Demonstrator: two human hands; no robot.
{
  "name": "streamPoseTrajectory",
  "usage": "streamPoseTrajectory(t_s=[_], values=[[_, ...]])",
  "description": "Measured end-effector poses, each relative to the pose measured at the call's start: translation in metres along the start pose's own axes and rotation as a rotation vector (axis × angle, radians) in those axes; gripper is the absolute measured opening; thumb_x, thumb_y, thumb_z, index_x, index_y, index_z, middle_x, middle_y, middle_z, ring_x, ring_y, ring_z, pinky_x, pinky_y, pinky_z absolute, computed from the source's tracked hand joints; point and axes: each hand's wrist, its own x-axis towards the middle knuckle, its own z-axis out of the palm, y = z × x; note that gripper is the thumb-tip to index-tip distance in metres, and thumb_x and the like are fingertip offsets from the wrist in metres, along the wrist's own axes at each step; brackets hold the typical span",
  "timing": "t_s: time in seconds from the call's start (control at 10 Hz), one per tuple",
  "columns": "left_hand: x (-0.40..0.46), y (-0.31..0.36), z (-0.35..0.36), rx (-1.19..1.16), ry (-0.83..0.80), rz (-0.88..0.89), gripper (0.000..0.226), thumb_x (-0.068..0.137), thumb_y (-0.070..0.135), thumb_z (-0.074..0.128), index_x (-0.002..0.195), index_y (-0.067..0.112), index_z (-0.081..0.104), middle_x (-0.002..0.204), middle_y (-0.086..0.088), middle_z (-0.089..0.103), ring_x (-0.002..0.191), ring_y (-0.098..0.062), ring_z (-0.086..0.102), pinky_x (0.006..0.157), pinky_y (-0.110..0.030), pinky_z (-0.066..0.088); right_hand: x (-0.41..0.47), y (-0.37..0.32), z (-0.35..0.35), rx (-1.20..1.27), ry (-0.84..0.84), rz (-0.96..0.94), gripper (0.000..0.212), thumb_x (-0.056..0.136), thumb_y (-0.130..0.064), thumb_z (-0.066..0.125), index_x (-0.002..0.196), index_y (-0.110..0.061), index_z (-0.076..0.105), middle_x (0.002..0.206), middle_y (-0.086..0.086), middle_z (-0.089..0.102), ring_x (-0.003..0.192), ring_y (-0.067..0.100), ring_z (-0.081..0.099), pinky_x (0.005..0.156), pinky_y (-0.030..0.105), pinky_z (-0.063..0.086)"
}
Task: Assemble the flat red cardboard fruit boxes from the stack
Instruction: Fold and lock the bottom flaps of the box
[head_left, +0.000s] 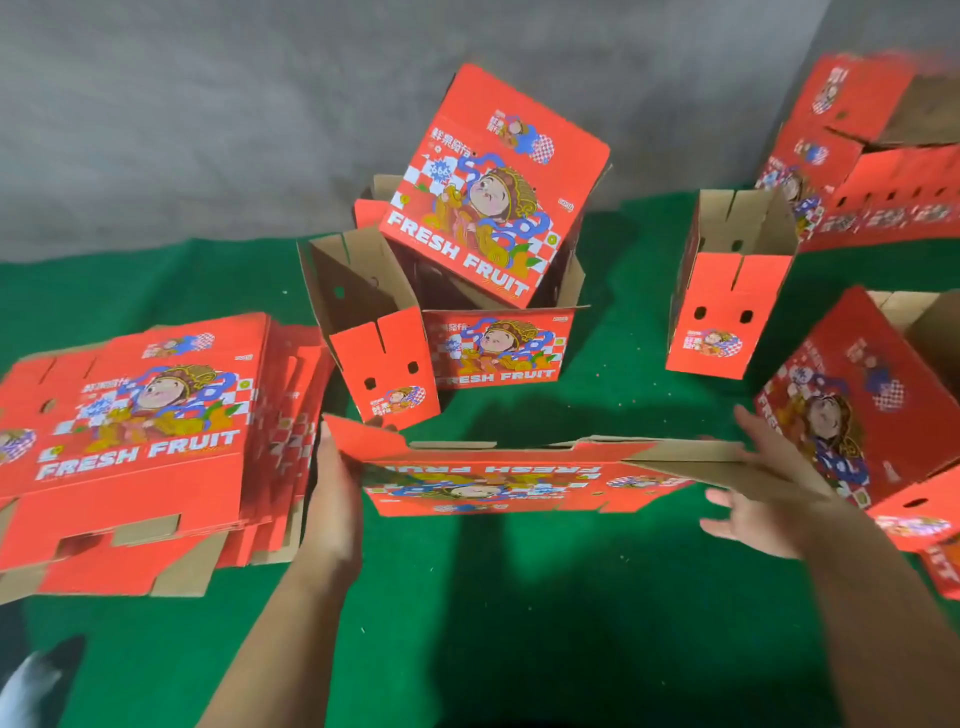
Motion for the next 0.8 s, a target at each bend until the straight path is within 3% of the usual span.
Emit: streamPoseTrajectory(t_s=[0.1,0.2,0.3,0.4,0.5,0.6,0.7,0.8], values=[[-0.004,0.004,-0.008,0.015,-0.048,0.067,0.05,0.102,0.067,0.028,0.114,0.044,0.071,0.133,0.012,0.07,0.129,-0.005,0.059,0.116,-0.045,0.037,-0.007,-0.003,0.028,0.179,0.004,-0.07,0.079,0.091,-0.075,0.049,0.147,-0.02,0.058,0.154,0.017,0.051,0.153,0.033,0.032,0.128,0.047,0.015],[0.0,0.01,-0.016,-0.041,-0.095,0.075,0.066,0.086,0.092,0.026,0.121,0.056,0.069,0.13,0.019,0.07,0.126,0.002,0.06,0.116,-0.04,0.033,0.01,0.004,0.041,0.126,-0.051,-0.164,0.078,0.096,-0.072,0.033,0.154,-0.023,0.049,0.126,0.0,0.07,0.15,0.025,0.037,0.129,0.044,0.01],[0.0,0.015,-0.011,0.049,-0.255,0.042,0.086,0.084,0.096,0.019,0.139,0.044,0.061,0.139,0.01,0.066,0.135,-0.006,0.056,0.121,-0.044,0.029,0.011,0.014,0.082,-0.008,-0.113,-0.156,0.092,0.087,-0.087,0.036,0.122,-0.011,0.075,0.102,0.009,0.078,0.109,0.025,0.073,0.099,0.041,0.054],[-0.01,0.009,0.001,0.133,-0.291,0.113,0.079,0.089,0.09,0.028,0.15,0.043,0.049,0.14,0.022,0.063,0.13,0.006,0.055,0.111,-0.031,0.037,0.005,0.027,0.129,-0.02,-0.223,-0.098,0.084,0.085,-0.08,0.043,0.091,-0.005,0.081,0.086,0.015,0.079,0.074,0.031,0.078,0.061,0.04,0.063],[-0.012,0.011,-0.011,0.176,-0.153,0.237,0.074,0.088,0.076,0.058,0.154,0.055,0.031,0.151,0.025,0.049,0.139,0.005,0.046,0.108,-0.028,0.037,0.007,0.032,0.145,-0.028,-0.243,-0.119,0.077,0.089,-0.08,0.047,0.073,-0.013,0.083,0.08,0.014,0.075,0.071,0.029,0.074,0.061,0.03,0.059],[-0.01,0.016,-0.03,0.373,-0.095,0.37,0.06,0.084,0.066,0.064,0.141,0.061,0.044,0.154,0.009,0.032,0.151,-0.003,0.025,0.114,-0.019,0.031,0.014,0.032,0.138,-0.114,-0.242,-0.232,0.104,0.058,-0.087,0.075,0.143,-0.028,0.06,0.138,0.011,0.062,0.116,0.029,0.067,0.099,0.046,0.054],[-0.014,0.017,-0.036,0.387,-0.133,0.456,0.052,0.083,0.053,0.073,0.13,0.039,0.058,0.151,-0.002,0.029,0.152,-0.007,0.015,0.103,-0.005,0.038,0.017,0.03,0.133,-0.34,-0.323,-0.54,0.128,0.059,-0.06,0.088,0.162,-0.046,0.013,0.168,-0.008,0.023,0.124,-0.017,0.052,0.094,0.026,0.055],[-0.013,0.019,-0.047,0.386,-0.212,0.42,0.033,0.087,0.021,0.084,0.112,0.032,0.066,0.147,0.001,0.032,0.148,-0.005,0.026,0.112,-0.031,0.048,0.023,0.027,0.13,-0.565,-0.514,-0.666,0.134,0.058,-0.06,0.094,0.155,-0.045,0.002,0.142,-0.034,0.026,0.114,-0.037,0.041,0.085,-0.001,0.043]])
